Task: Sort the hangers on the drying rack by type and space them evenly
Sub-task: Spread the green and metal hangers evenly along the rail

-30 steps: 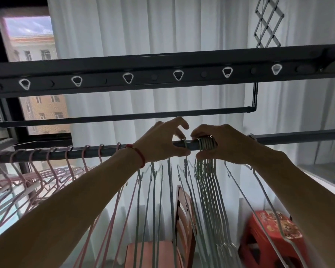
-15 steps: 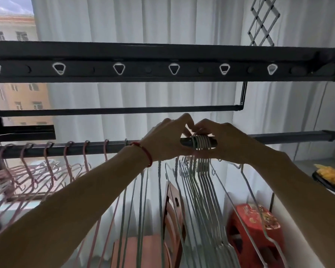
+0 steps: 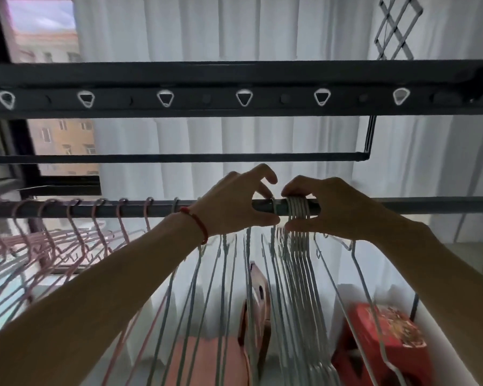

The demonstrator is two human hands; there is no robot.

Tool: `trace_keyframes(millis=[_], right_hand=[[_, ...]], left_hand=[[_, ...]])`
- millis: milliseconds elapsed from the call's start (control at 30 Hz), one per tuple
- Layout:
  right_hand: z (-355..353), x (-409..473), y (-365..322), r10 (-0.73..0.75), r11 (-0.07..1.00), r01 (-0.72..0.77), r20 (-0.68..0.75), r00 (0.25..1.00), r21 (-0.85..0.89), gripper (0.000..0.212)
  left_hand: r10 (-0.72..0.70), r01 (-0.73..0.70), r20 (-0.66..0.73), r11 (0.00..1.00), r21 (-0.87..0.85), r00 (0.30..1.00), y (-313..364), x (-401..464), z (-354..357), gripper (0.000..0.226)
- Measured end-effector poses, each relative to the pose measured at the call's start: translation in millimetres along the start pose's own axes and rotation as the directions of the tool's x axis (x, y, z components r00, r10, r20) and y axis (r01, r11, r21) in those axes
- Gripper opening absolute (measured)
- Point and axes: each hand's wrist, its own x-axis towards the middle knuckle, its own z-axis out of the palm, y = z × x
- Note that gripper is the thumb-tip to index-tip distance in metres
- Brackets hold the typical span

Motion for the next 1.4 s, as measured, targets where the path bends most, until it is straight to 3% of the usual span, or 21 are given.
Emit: trace_keyframes(millis=[167,233,333,433,800,1100,1400], right_hand=[[-2.9,-7.9,12.8,-0.078,0.996,0.076,-0.036,0.996,-0.041,0.052],[-3.5,-9.3,17.1,-0.099,0.994,0.096,-0.042,0.994,-0.06,0.053],[-1.5,-12.4,21.8,-0.124,0.989,0.117,-0.077,0.989,-0.087,0.053],[-1.0,-15.5,23.3,-0.139,0.986,0.129,-0.098,0.985,-0.103,0.053],[-11.5,-14.2,30.2,-0.139,0.984,0.132,-0.056,0.989,-0.116,0.055],[-19.9,-17.0,32.0,-0.049,0.993,0.049,0.003,0.999,-0.103,0.057],[-19.4,-18.3,35.1,-0.07,0.996,0.071,0.009,0.997,-0.053,0.055]], left_hand=[[-0.067,0.067,-0.012,0.998,-0.005,0.998,12.9,-1.9,10.6,0.057],[-0.083,0.087,-0.044,0.993,0.081,0.996,18.4,-5.7,14.3,0.062],[-0.057,0.104,-0.213,0.971,0.215,0.975,31.6,-21.8,21.6,0.062],[-0.072,0.141,-0.325,0.97,0.195,0.943,50.3,-31.5,31.4,0.055],[-0.123,0.124,-0.016,0.969,0.213,0.992,42.0,13.8,31.8,0.077],[-0.147,0.15,-0.029,0.983,0.108,0.989,38.9,14.8,31.1,0.079],[-0.118,0.122,-0.049,0.99,0.065,0.992,34.3,14.6,34.2,0.073]])
